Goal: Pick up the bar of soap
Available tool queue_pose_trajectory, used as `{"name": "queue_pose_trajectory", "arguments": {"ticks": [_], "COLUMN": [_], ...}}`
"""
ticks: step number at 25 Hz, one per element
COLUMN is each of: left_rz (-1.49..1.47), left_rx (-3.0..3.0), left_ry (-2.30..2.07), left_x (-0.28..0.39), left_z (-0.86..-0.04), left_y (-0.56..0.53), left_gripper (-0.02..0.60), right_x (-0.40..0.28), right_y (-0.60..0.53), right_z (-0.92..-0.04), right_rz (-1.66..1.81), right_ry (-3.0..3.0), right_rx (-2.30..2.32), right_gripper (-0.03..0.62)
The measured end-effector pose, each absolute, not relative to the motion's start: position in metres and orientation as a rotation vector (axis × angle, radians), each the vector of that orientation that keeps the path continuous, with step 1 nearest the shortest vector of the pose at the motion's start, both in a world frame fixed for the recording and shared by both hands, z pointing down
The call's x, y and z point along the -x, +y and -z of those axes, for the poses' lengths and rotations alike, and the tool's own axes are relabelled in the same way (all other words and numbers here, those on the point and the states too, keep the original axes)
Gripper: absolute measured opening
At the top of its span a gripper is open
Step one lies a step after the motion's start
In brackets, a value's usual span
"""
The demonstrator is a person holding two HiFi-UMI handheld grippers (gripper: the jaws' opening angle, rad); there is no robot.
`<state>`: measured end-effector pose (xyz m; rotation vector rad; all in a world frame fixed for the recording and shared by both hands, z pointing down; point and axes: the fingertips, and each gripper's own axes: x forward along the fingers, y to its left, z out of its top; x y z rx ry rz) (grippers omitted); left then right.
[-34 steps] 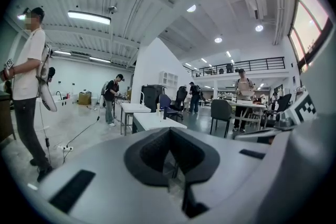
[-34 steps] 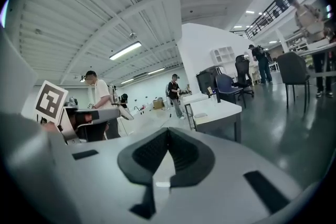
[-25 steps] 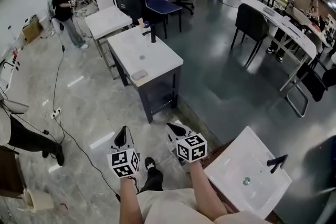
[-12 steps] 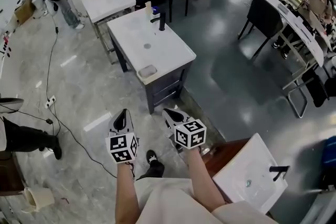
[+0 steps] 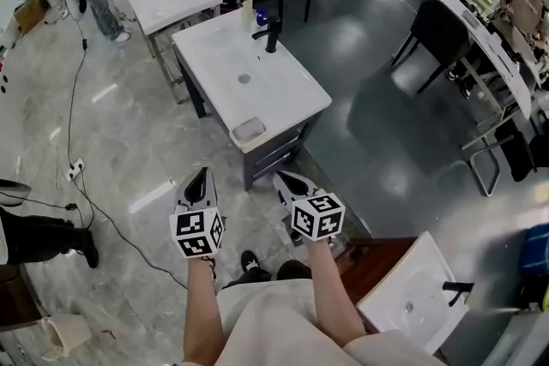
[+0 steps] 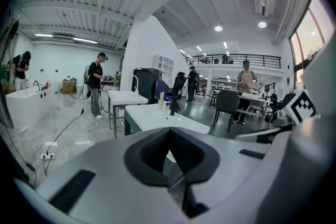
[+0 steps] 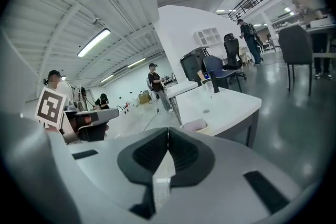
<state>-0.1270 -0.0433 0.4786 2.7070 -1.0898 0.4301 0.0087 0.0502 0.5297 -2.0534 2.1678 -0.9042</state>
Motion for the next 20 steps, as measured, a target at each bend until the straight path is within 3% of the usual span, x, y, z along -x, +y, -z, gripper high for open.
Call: {"name": "queue_pose_trajectory", "arguments": {"ticks": [20], "left_rz": [-0.387], "left_rx": [-2.595], "left_ry": [-1.32], "left_x": [0.114], "left_z": [-0.476], "left_y": [-0.166], "left_gripper": [0.005], "right_x": [-0.078], "right_y": [-0.095], "right_z": [-0.53], "right_rz": [0.836], "right_ry": [2.29], "right_rx": [1.989], "right_gripper": [0.006]}}
